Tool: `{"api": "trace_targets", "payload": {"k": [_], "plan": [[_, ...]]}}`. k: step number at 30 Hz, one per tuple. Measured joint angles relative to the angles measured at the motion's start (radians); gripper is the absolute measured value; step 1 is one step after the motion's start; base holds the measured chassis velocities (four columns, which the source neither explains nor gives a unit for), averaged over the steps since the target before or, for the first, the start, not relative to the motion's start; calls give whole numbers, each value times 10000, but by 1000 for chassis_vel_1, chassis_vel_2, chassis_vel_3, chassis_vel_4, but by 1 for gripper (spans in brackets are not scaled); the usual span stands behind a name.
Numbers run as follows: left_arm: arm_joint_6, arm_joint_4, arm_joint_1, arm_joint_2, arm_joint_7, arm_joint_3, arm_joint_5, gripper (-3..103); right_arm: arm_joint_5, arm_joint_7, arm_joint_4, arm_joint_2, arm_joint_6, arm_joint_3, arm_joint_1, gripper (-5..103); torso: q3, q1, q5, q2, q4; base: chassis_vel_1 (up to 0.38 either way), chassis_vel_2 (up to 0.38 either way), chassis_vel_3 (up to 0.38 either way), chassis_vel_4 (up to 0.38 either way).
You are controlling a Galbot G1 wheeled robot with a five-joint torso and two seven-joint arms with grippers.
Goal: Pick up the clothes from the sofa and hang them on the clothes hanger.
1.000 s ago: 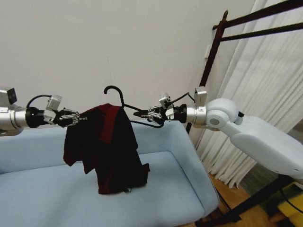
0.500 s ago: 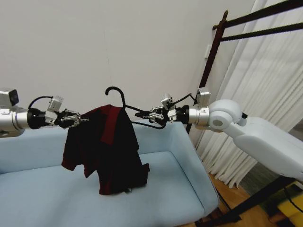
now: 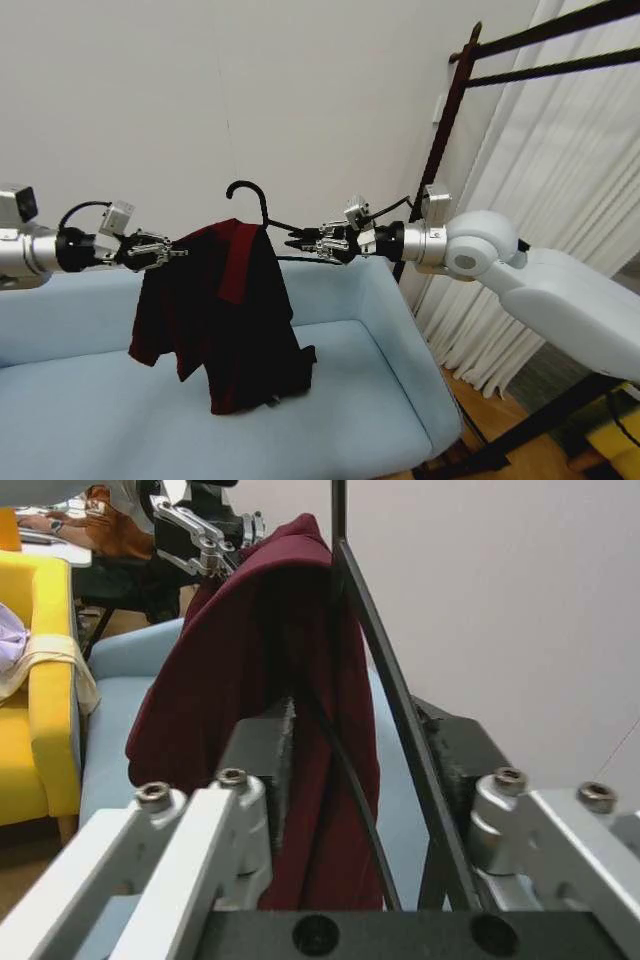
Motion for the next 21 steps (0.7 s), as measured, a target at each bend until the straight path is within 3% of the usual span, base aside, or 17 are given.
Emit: {"api": "trace_targets", "payload": {"k": [2,6,9,14,21], "plan": [[0,0,-4,-15,0,-4,-6,2,0,7,6,-13,1,19,-11,41,0,-1,0,0,0,0,0,0,0],[0,14,-41,-129,0,-14,-10,2,38,60,49,-147,17,144,-109,63,0,0,0,1,0,0,0,0,0],[0,34,-66,-223,4,-18,-8,2,148,148,64,-250,36,267,-155,68,0,0,0,0,-1,0,0,0,0],[3,71,-93,-320,58,-19,25,2,511,277,35,-463,33,526,-169,90,0,-1,-1,0,0,0,0,0,0],[0,133,-131,-355,107,-41,54,2,1431,938,58,-1037,-54,1314,-663,100,0,0,0,1,0,0,0,0,0]]}}
